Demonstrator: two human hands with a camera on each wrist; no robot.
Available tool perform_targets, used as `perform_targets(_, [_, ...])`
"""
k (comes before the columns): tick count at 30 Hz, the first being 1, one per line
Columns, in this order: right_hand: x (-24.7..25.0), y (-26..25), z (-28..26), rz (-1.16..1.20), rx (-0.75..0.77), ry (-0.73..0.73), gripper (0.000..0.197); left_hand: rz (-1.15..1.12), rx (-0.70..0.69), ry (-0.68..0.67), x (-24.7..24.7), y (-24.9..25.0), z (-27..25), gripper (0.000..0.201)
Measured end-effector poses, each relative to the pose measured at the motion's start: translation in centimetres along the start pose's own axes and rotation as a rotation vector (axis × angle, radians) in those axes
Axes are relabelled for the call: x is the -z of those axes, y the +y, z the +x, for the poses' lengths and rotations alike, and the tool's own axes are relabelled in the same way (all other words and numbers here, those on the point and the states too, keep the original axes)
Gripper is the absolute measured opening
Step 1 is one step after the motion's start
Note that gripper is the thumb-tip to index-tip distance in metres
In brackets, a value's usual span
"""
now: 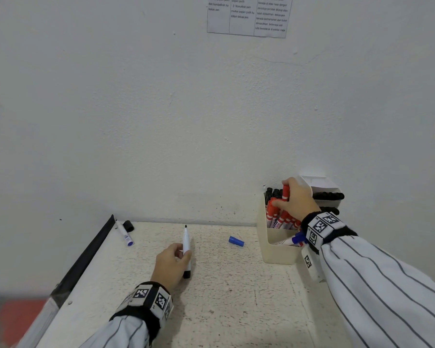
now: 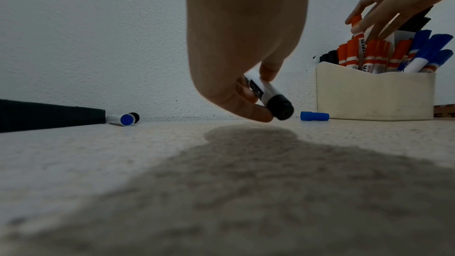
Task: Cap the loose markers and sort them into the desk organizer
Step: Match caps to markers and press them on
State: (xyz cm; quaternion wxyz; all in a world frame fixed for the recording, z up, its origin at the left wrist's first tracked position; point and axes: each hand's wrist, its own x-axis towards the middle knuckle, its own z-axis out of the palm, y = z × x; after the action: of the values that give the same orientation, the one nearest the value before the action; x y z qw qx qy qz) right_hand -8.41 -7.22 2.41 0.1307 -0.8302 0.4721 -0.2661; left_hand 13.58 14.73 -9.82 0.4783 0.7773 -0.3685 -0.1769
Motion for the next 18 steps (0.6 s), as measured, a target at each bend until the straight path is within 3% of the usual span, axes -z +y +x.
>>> perform_targets(3, [-0.4, 0.4, 0.0, -0.035, -0.052, -0.185, 0.088, -0.001, -0.001, -0.002, 0.0, 0.0, 0.0, 0.007])
perform_targets(5, [-0.6, 0.9, 0.0, -0.053, -0.045, -0.275, 0.097, 0.005, 0.006, -0.002, 0.0, 0.0, 0.1, 0.008])
perform_targets(9, [-0.2, 1.6, 0.3, -0.057, 0.022, -0.143, 0.080, 0.038, 0.010, -0.010, -0.1, -0.1, 0.2, 0.014])
perform_targets(18, [0.9, 1.7, 0.3, 0.078, 0.007, -0.046, 0.042, 0.033, 0.017, -0.014, -0.1, 0.0, 0.2, 0.014])
